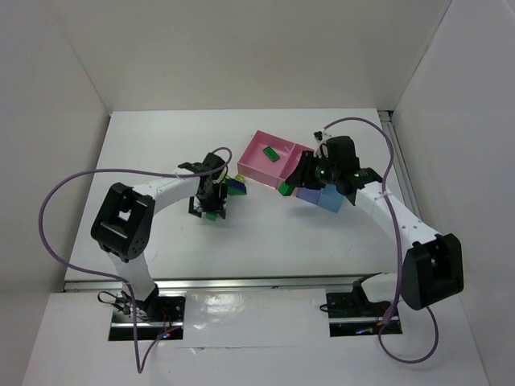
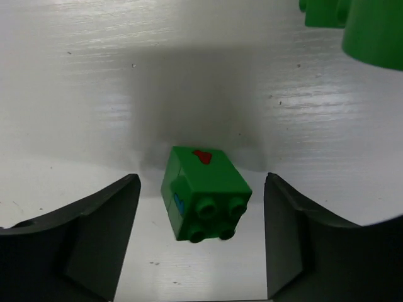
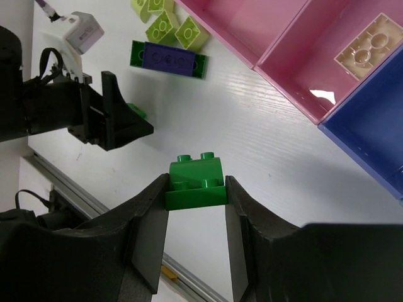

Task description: Sort the legos into containers by color

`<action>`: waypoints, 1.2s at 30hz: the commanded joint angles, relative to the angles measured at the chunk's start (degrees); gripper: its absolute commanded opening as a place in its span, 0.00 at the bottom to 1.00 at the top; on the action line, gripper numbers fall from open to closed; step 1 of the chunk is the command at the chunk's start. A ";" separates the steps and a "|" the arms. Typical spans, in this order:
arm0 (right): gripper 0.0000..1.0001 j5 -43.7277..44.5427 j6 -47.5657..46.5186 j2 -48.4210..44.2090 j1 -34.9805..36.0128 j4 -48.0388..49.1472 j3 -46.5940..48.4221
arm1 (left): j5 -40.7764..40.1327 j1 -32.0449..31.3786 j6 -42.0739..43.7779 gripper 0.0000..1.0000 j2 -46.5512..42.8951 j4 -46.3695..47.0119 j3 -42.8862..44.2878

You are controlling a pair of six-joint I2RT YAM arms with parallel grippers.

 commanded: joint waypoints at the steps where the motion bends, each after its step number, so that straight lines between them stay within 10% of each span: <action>1: 0.30 -0.54 -1.18 -1.63 -0.38 -0.46 -0.10 | -0.95 -0.72 1.10 0.83 1.14 -0.47 1.44; 8: 0.30 -10.19 -4.07 -1.10 -0.90 0.06 0.95 | 2.72 -0.72 7.86 0.91 -7.10 -5.92 9.60; 13: 0.30 -27.83 -5.48 -0.58 -1.43 4.71 -0.10 | 39.28 -0.72 17.18 0.94 -16.08 3.64 8.13; 19: 0.30 -37.71 -3.72 -0.05 -1.43 8.94 -1.16 | 61.43 -1.94 10.70 0.90 -16.61 20.69 1.27; 36: 0.31 -43.25 -4.60 1.09 -1.43 8.84 -0.89 | 62.51 -4.94 8.06 0.78 -11.08 28.62 2.32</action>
